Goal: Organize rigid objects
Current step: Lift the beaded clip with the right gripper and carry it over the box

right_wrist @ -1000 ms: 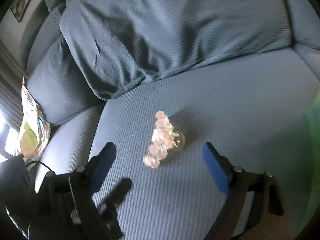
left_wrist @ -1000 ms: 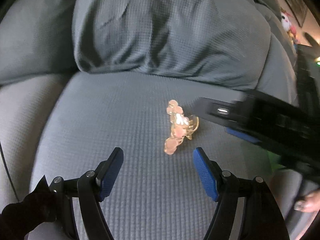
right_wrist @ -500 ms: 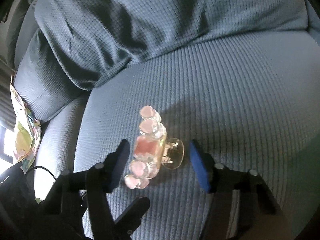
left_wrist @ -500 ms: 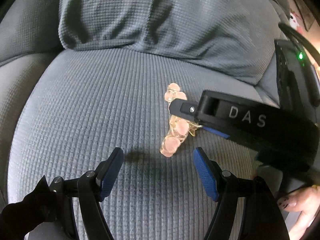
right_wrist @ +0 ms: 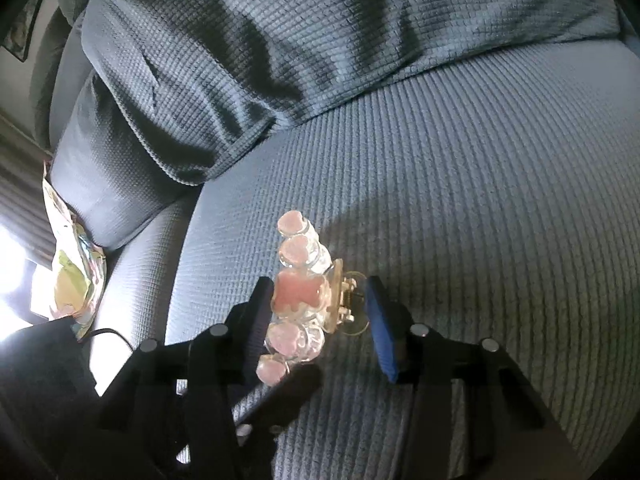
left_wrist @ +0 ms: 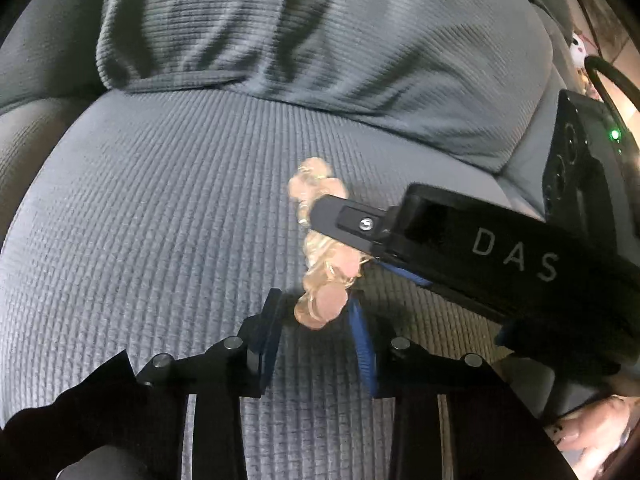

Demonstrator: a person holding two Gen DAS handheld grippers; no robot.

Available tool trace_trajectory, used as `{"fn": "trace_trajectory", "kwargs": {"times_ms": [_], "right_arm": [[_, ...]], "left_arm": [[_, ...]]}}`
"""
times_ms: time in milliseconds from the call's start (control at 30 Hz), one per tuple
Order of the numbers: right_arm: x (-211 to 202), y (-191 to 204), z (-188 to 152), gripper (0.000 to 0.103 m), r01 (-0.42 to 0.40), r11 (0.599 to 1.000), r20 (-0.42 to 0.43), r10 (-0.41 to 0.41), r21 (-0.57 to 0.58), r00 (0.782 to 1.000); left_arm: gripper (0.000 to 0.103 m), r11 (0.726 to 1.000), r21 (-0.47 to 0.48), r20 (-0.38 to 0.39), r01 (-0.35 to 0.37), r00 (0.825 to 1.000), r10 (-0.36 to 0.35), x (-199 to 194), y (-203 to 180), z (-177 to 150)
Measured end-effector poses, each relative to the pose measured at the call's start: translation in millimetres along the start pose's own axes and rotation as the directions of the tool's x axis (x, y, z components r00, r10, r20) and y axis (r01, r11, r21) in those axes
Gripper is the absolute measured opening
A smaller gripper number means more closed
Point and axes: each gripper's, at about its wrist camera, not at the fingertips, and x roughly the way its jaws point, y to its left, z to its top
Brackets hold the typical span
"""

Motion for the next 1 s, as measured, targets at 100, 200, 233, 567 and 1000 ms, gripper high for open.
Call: {"fn": "trace_trajectory", "kwargs": {"times_ms": [100,200,233,567,1000], "right_arm": [[-0.1,-3.9,-1.9,0.046,-0.035,0.999,0.002,0.035,0.023,0.999],[-1.7,-3.3,-3.0,0.04,-0.05,0.998,0.006,0.05,0.028,0.999],[-4.2,-2.9,-3.0,0.039,-0.064,0.998,0.009,0.064,0.028,0.998],[-10.8,-7.8,-6.5,0.039,-0.131,0.988,0.009,0.131,0.075,0.991],[-40.5,-1.5,-9.0,0.039,-0.176,0.981,0.078,0.17,0.079,0.982]], "left_arm": [[0.028,0.999,0.025,-0.004,0.021,1.0,-0.021,0.0,-6.6,0.3],[0.027,0.998,0.03,-0.006,0.053,0.999,-0.053,-4.8,-5.8,-3.3],[0.027,0.998,0.034,-0.002,0.05,0.999,-0.05,-5.8,-7.7,-3.9],[0.027,0.998,0.038,0.004,0.057,0.998,-0.057,-13.4,-4.4,-2.9],[0.027,0.989,0.117,0.058,0.096,0.993,-0.103,-37.1,-27.3,0.3]]}}
